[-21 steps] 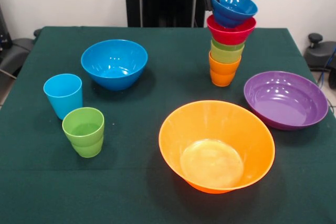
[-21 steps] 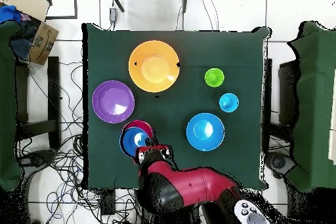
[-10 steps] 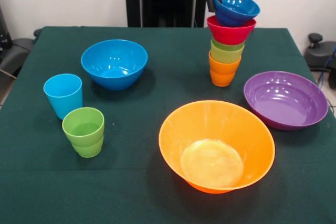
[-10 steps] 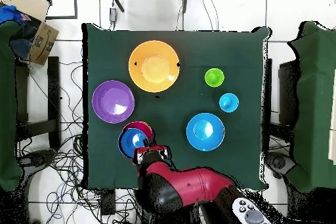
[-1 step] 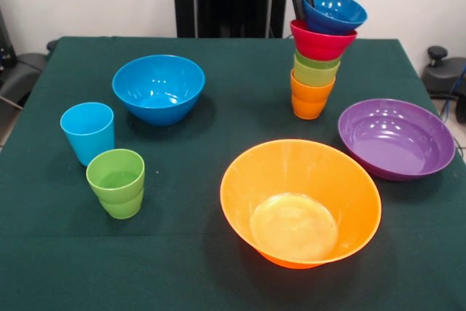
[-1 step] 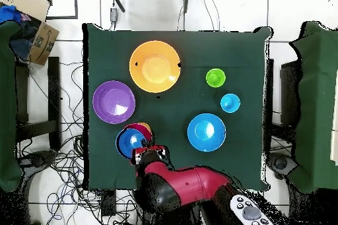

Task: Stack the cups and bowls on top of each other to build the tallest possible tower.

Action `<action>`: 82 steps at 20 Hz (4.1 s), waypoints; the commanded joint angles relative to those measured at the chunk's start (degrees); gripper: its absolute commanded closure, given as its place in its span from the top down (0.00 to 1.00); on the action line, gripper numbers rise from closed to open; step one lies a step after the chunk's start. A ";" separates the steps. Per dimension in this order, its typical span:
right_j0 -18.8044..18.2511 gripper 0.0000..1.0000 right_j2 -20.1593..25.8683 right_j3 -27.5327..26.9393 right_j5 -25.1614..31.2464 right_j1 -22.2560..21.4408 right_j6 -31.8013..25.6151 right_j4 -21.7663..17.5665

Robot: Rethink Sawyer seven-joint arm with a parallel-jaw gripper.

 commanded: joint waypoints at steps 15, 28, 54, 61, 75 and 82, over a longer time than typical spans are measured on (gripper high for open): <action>-2.70 0.00 5.64 -6.02 3.40 1.74 6.11 0.36; -1.80 0.00 4.60 -5.34 0.22 2.05 7.26 -0.32; -5.02 0.00 4.24 -4.74 4.24 1.23 2.83 -3.75; -4.53 0.00 4.00 -4.03 3.05 1.53 3.75 -3.91; -1.98 0.00 3.11 -2.28 2.22 0.40 6.02 -1.86; -1.50 0.00 2.67 -1.38 4.31 -0.73 6.14 -0.86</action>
